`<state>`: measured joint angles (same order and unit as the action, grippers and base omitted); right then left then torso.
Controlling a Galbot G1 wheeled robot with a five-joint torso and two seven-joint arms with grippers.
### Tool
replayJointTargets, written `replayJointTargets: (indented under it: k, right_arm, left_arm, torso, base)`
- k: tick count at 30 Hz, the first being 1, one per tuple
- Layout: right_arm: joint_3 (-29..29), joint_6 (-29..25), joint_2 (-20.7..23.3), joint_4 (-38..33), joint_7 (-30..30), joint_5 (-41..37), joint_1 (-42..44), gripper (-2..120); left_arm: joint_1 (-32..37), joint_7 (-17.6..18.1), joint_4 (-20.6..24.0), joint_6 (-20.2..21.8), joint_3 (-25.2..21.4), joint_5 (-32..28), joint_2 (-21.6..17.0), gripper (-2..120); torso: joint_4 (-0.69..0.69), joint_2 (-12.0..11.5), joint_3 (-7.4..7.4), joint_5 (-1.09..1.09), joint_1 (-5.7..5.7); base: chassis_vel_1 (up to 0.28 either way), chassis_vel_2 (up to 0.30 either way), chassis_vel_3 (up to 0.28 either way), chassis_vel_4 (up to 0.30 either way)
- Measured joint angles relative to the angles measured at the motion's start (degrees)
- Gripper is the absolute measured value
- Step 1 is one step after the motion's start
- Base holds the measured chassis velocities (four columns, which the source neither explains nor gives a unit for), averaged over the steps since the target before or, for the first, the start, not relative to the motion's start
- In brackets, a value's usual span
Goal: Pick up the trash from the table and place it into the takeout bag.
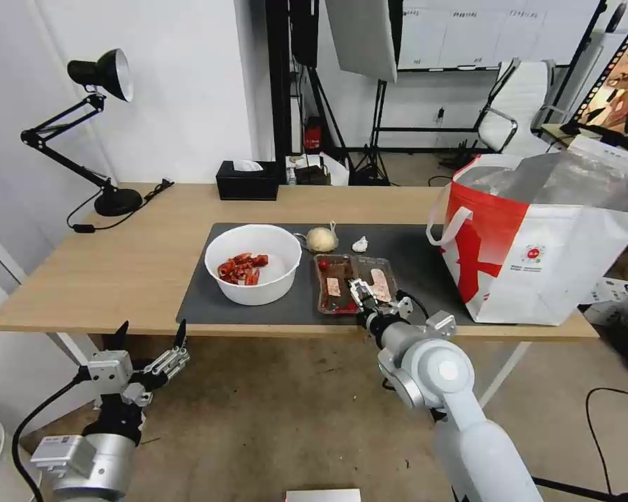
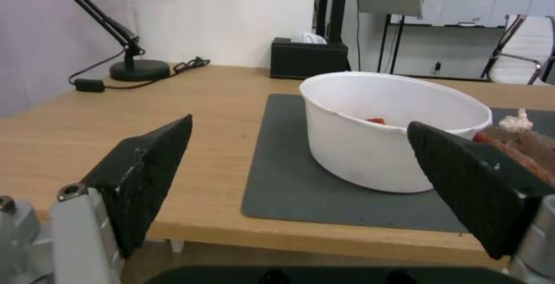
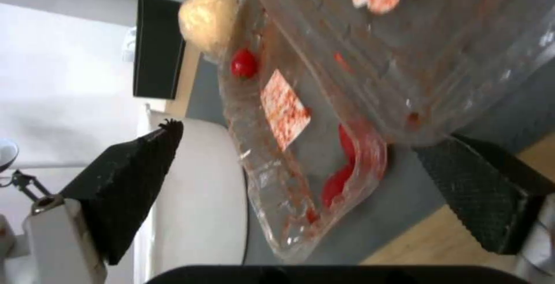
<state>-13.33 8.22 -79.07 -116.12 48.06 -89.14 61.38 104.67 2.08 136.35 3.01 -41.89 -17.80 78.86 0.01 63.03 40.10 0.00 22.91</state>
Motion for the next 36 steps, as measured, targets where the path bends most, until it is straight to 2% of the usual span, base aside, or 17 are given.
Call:
replayJointTargets:
  k: [13,15,17,18,22,24,25,26,28,29,32,36]
  right_arm:
    - [1.9,-1.2,1.3,0.8,-8.6,11.0,0.8,100]
    - [2.5,-0.9,2.2,0.0,-11.3,15.6,1.1,100]
    - [2.7,-0.7,2.6,-0.4,-12.1,17.0,1.2,100]
    - [2.9,-0.1,4.1,-1.6,-14.0,20.1,1.3,100]
    - [3.0,1.2,6.9,-2.5,-17.0,22.6,0.8,100]
    - [3.1,3.9,8.7,-2.1,-18.7,20.4,-1.0,100]
    - [3.1,7.8,9.7,-1.3,-18.3,14.4,-3.1,100]
    - [3.1,7.8,9.7,-1.3,-18.3,14.4,-3.1,100]
    - [3.2,10.6,10.0,0.0,-16.5,7.8,-5.4,100]
    - [3.2,10.6,10.0,0.0,-16.5,7.8,-5.4,100]
    - [3.0,11.9,9.4,2.8,-13.4,0.9,-8.1,100]
    - [2.7,11.9,9.2,3.2,-12.6,-0.7,-8.5,100]
  left_arm:
    - [0.3,0.0,0.0,-1.0,0.3,-0.1,0.2,100]
    - [0.4,0.0,-0.1,-1.3,0.4,-0.1,0.4,100]
    - [0.4,0.0,-0.1,-1.3,0.4,-0.1,0.5,100]
    - [0.4,0.0,-0.1,-1.4,0.5,-0.1,0.6,100]
    - [0.5,0.0,-0.1,-1.6,0.6,0.0,0.9,100]
    - [0.6,0.0,-0.1,-1.8,0.7,0.1,1.0,100]
    - [0.6,0.0,-0.1,-2.0,0.7,0.2,1.1,100]
    - [0.6,0.0,-0.1,-2.0,0.7,0.2,1.1,100]
    - [0.7,0.0,-0.1,-2.2,0.8,0.4,1.4,100]
    - [0.7,0.0,-0.1,-2.2,0.8,0.4,1.4,100]
    - [1.2,0.0,0.2,-2.5,0.8,0.8,1.8,100]
    - [1.3,0.0,0.5,-2.6,0.7,0.9,1.9,100]
  torso:
    - [-0.01,0.0,0.01,0.0,0.01]
    - [-0.02,0.0,0.01,0.0,0.01]
    - [-0.02,0.0,0.01,0.01,0.0]
    - [-0.02,0.0,0.01,0.0,0.01]
    - [-0.02,0.0,0.01,0.0,0.0]
    - [-0.02,0.0,0.01,0.0,0.01]
    - [-0.02,0.0,0.01,0.0,0.01]
    - [-0.02,0.0,0.01,0.0,0.01]
    - [0.0,0.0,0.01,0.0,0.01]
    - [0.0,0.0,0.01,0.0,0.01]
    - [0.0,0.0,0.01,0.01,0.01]
    - [-0.01,0.0,0.01,0.0,0.01]
  base:
    - [0.0,0.0,0.0,0.0]
    - [0.0,0.0,0.0,0.0]
    - [0.0,0.0,0.0,0.0]
    - [0.0,0.0,0.0,0.0]
    - [0.0,0.0,0.0,0.0]
    - [0.0,0.0,0.0,0.0]
    - [0.0,0.0,0.0,0.0]
    - [0.0,0.0,0.0,0.0]
    - [0.0,0.0,0.0,0.0]
    - [0.0,0.0,0.0,0.0]
    - [0.0,0.0,0.0,0.0]
    - [0.0,0.0,0.0,0.0]
